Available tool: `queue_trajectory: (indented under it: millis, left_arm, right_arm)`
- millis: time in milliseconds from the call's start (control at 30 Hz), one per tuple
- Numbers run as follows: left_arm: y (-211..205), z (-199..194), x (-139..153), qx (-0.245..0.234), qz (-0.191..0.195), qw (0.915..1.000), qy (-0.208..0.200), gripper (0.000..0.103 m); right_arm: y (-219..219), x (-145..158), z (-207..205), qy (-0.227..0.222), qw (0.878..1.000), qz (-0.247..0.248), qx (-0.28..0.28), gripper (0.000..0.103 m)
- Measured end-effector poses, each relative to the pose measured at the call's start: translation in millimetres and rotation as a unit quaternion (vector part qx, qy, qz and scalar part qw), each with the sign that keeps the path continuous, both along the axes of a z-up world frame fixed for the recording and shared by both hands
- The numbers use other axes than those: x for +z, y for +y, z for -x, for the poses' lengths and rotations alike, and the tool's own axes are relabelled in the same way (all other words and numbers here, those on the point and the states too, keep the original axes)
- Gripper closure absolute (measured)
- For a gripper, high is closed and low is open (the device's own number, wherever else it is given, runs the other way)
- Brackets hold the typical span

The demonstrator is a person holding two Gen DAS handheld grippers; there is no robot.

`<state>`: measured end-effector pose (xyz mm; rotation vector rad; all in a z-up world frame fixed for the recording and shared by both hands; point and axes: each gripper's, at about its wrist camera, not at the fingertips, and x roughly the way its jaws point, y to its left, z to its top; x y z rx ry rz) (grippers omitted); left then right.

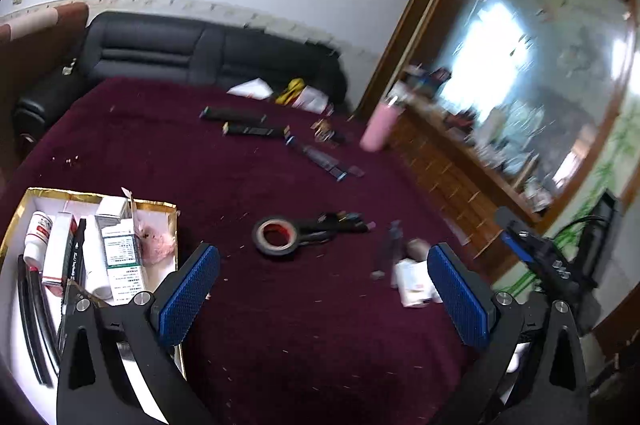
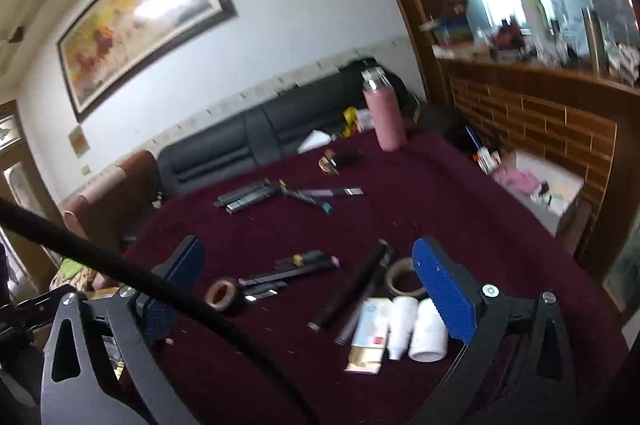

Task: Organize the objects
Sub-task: 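Move the left tool to the black tape roll and grasp it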

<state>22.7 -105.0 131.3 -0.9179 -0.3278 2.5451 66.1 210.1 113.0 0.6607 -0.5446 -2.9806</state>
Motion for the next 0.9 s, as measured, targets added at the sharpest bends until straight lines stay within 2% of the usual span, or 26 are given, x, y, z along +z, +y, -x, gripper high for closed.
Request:
queue_trajectory:
  millis: [133,300,367,433,500,767,800,833,867,900]
  left_arm:
    - [27,35,-32,0.02,0.051,0.9979,-0.035,0.002]
    - [47,77,-62,0.036,0.118,0.9914,-0.044,0.002]
    - [51,93,-71,0.039,0.147,0.9875,-0.042,0.006]
    - [56,106,-81,0.032,0.175,0.9832,-0.042,0.016]
    - [60,118,-93,0.021,0.195,0.9791,-0.053,0.021]
    - [72,141,-126,0.012,0.205,0.9745,-0.091,0.024]
    - [74,140,-126,0.006,0.204,0.9749,-0.089,0.033]
    - [77,141,-127,-0.003,0.206,0.9741,-0.092,0.053]
    - [80,140,-126,-0.002,0.221,0.9717,-0.085,0.062]
    - [83,139,-123,-0.019,0.217,0.9724,-0.084,0.088]
  right_arm:
    - [12,-26,17,-0.03,0.999,0.017,0.002,0.0]
    - [17,-48,26,-0.051,0.998,0.036,0.013,0.0]
    - [20,-52,28,-0.059,0.997,0.044,0.02,0.0]
    - [22,-52,29,-0.06,0.997,0.047,0.022,0.0]
    - [25,-52,27,-0.059,0.997,0.051,0.025,0.0]
    - [28,-57,32,-0.085,0.994,0.063,0.032,0.0]
    - [28,-57,31,-0.085,0.994,0.062,0.032,0.0]
    - [28,-57,32,-0.086,0.994,0.062,0.03,0.0]
    - [28,-58,32,-0.089,0.994,0.061,0.029,0.0]
    - [28,-58,32,-0.091,0.994,0.061,0.028,0.0]
